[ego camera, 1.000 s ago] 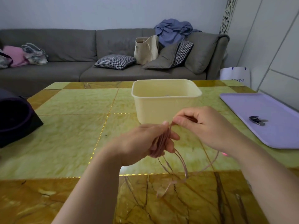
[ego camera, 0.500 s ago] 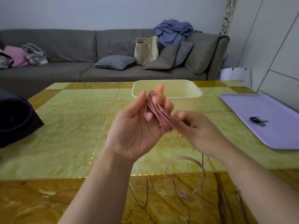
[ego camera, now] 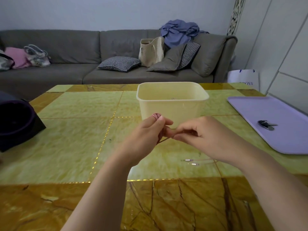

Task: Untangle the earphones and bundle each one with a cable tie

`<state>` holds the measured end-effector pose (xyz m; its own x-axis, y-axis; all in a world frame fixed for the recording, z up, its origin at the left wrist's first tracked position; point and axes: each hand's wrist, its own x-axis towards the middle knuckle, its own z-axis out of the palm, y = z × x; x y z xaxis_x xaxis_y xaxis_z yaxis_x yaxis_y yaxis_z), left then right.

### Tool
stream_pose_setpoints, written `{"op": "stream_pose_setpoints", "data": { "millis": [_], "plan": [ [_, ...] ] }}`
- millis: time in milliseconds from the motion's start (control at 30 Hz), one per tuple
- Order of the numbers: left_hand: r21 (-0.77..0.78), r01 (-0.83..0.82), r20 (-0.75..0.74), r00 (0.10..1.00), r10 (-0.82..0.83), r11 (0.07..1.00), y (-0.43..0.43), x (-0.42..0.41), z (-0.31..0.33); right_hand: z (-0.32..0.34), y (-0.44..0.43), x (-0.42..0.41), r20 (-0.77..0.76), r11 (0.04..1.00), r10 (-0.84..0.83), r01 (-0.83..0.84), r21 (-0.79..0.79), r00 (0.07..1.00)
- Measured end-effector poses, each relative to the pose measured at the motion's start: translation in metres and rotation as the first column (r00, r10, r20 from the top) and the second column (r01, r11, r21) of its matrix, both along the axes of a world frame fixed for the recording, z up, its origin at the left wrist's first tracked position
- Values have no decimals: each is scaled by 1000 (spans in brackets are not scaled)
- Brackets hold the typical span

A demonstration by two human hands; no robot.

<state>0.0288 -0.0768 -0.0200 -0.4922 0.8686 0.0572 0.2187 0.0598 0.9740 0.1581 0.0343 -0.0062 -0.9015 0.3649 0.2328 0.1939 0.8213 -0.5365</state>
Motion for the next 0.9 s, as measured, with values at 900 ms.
{"op": "stream_pose_setpoints", "data": {
  "millis": [900],
  "plan": [
    [565, -118, 657, 663, -359, 816, -13, -21, 23, -60, 40, -16, 121, 907, -420, 414, 75, 899]
  ]
}}
